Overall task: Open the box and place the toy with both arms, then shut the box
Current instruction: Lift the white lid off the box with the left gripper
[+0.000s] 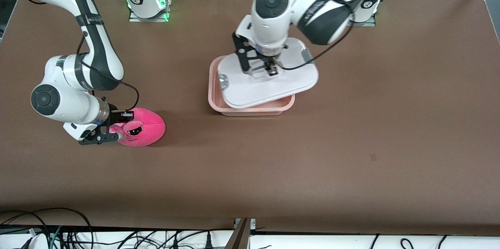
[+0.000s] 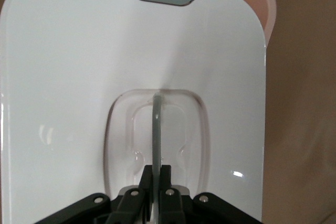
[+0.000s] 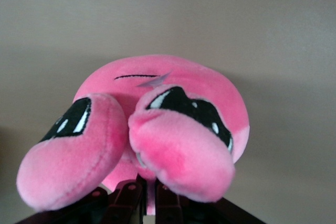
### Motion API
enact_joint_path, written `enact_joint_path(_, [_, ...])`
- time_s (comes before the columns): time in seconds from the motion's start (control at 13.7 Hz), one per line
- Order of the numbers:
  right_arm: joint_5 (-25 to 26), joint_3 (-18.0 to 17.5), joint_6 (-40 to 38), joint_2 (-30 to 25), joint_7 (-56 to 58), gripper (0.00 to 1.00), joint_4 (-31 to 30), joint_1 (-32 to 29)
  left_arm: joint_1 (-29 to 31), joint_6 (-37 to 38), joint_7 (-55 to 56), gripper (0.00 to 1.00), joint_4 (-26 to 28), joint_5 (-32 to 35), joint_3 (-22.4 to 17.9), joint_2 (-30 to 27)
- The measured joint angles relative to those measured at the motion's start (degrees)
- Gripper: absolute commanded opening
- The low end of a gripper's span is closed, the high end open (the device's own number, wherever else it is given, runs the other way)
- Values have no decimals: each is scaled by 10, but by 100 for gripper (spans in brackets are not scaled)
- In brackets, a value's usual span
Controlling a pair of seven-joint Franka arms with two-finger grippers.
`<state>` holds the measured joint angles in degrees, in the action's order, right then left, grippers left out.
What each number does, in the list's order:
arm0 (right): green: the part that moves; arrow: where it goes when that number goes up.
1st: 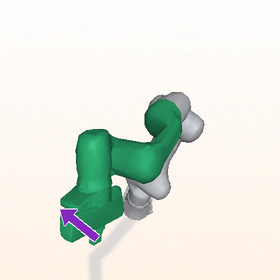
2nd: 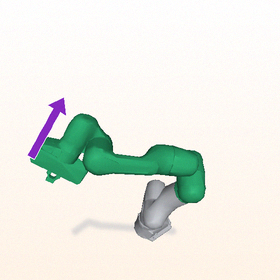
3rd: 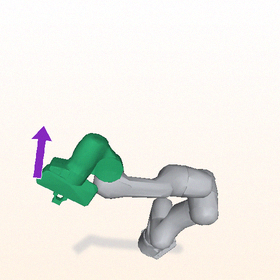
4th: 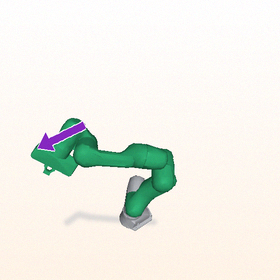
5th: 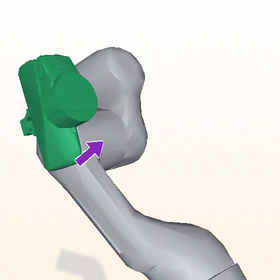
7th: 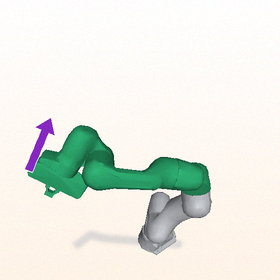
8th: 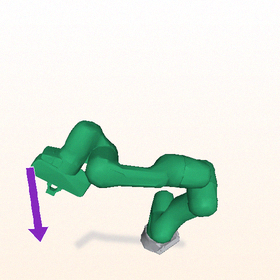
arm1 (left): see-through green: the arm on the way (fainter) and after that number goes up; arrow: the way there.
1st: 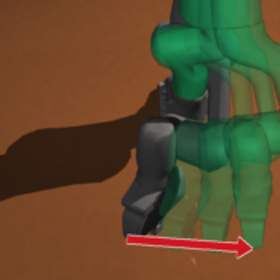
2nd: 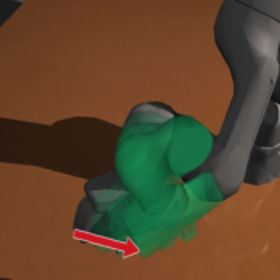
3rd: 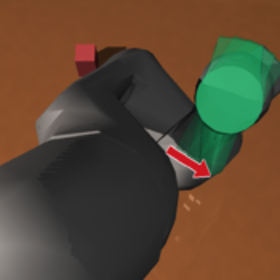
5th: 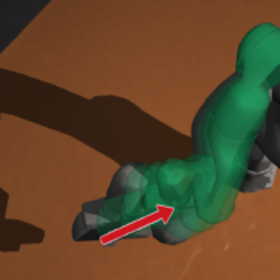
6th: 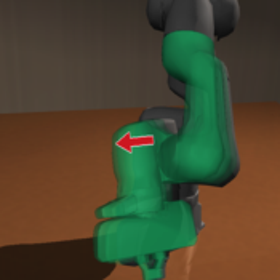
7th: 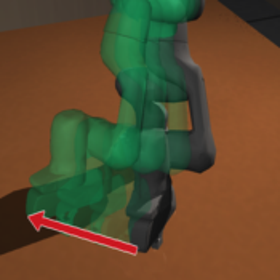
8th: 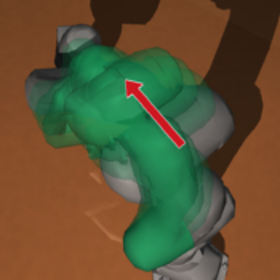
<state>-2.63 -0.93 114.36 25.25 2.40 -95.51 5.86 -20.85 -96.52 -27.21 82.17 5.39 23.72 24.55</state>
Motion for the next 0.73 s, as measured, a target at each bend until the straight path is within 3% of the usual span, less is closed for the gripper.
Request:
enact_joint_path(0.29, [-3,-55,-99,-43,-25,0,43,3,113,66,-135,0,0,0,-4,-5])
enact_joint_path(0.73, [-2,-157,-191,-52,-58,0,101,6,246,87,-414,0,-1,6,-7,-2])
